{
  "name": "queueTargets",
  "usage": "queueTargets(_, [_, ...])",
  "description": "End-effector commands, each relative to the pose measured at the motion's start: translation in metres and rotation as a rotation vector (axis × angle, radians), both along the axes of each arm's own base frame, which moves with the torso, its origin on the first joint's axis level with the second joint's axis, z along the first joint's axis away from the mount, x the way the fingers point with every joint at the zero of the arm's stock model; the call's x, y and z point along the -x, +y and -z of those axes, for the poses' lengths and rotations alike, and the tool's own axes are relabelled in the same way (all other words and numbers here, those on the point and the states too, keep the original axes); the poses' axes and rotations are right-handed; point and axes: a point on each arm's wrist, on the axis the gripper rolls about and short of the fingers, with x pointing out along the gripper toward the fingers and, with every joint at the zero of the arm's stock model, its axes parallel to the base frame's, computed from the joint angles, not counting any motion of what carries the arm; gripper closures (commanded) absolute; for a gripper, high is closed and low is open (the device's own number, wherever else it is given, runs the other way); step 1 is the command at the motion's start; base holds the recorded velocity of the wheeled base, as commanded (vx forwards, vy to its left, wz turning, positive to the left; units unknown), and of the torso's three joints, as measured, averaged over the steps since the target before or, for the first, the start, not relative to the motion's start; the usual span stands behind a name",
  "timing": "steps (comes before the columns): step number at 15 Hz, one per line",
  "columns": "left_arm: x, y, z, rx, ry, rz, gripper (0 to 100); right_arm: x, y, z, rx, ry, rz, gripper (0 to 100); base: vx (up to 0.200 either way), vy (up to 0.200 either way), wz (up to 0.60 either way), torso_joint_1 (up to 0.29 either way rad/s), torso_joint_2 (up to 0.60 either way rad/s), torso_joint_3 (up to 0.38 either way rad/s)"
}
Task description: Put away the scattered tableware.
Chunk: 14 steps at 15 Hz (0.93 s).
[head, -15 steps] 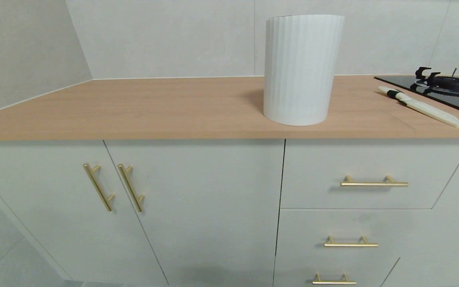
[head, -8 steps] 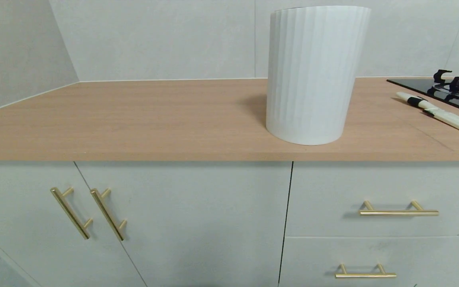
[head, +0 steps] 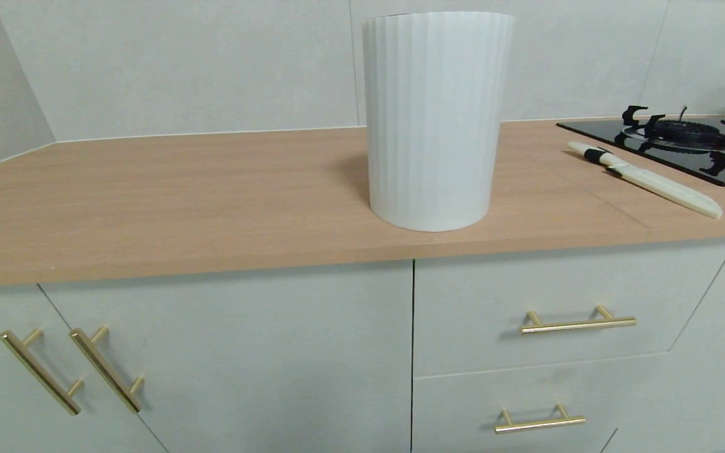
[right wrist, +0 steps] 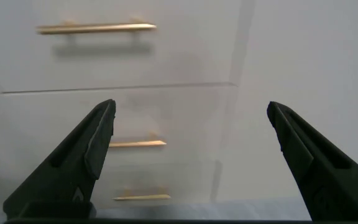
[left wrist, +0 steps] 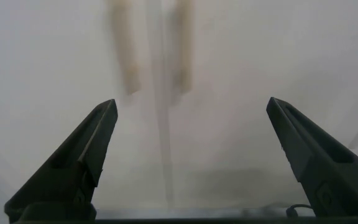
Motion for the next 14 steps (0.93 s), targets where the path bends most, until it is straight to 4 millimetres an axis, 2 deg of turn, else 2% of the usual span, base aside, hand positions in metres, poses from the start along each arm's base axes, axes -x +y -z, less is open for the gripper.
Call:
queueTargets(1, [0.0000, 0.0000, 0.0000, -0.001, 0.000, 0.000, 0, -0.0001, 0.0000, 0.0000, 0.000, 0.001, 0.000, 0, 0.000, 0.000, 0.00, 0.000, 0.00, 0.000])
queueTargets(5, [0.0000, 0.0000, 0.0000, -0.001, 0.000, 0.000, 0, -0.0001, 0.0000, 0.0000, 0.000, 0.001, 0.000, 0, 0.000, 0.000, 0.00, 0.000, 0.00, 0.000])
queueTargets(13, [0.0000, 0.0000, 0.0000, -0.001, 0.000, 0.000, 0, -0.0001, 0.0000, 0.0000, 0.000, 0.001, 0.000, 0, 0.000, -0.200, 0.00, 0.004, 0.00, 0.005])
queueTargets(14, [0.0000, 0.0000, 0.0000, -0.001, 0.000, 0.000, 0, -0.0001, 0.0000, 0.0000, 0.000, 0.001, 0.000, 0, 0.000, 0.000, 0.00, 0.000, 0.00, 0.000])
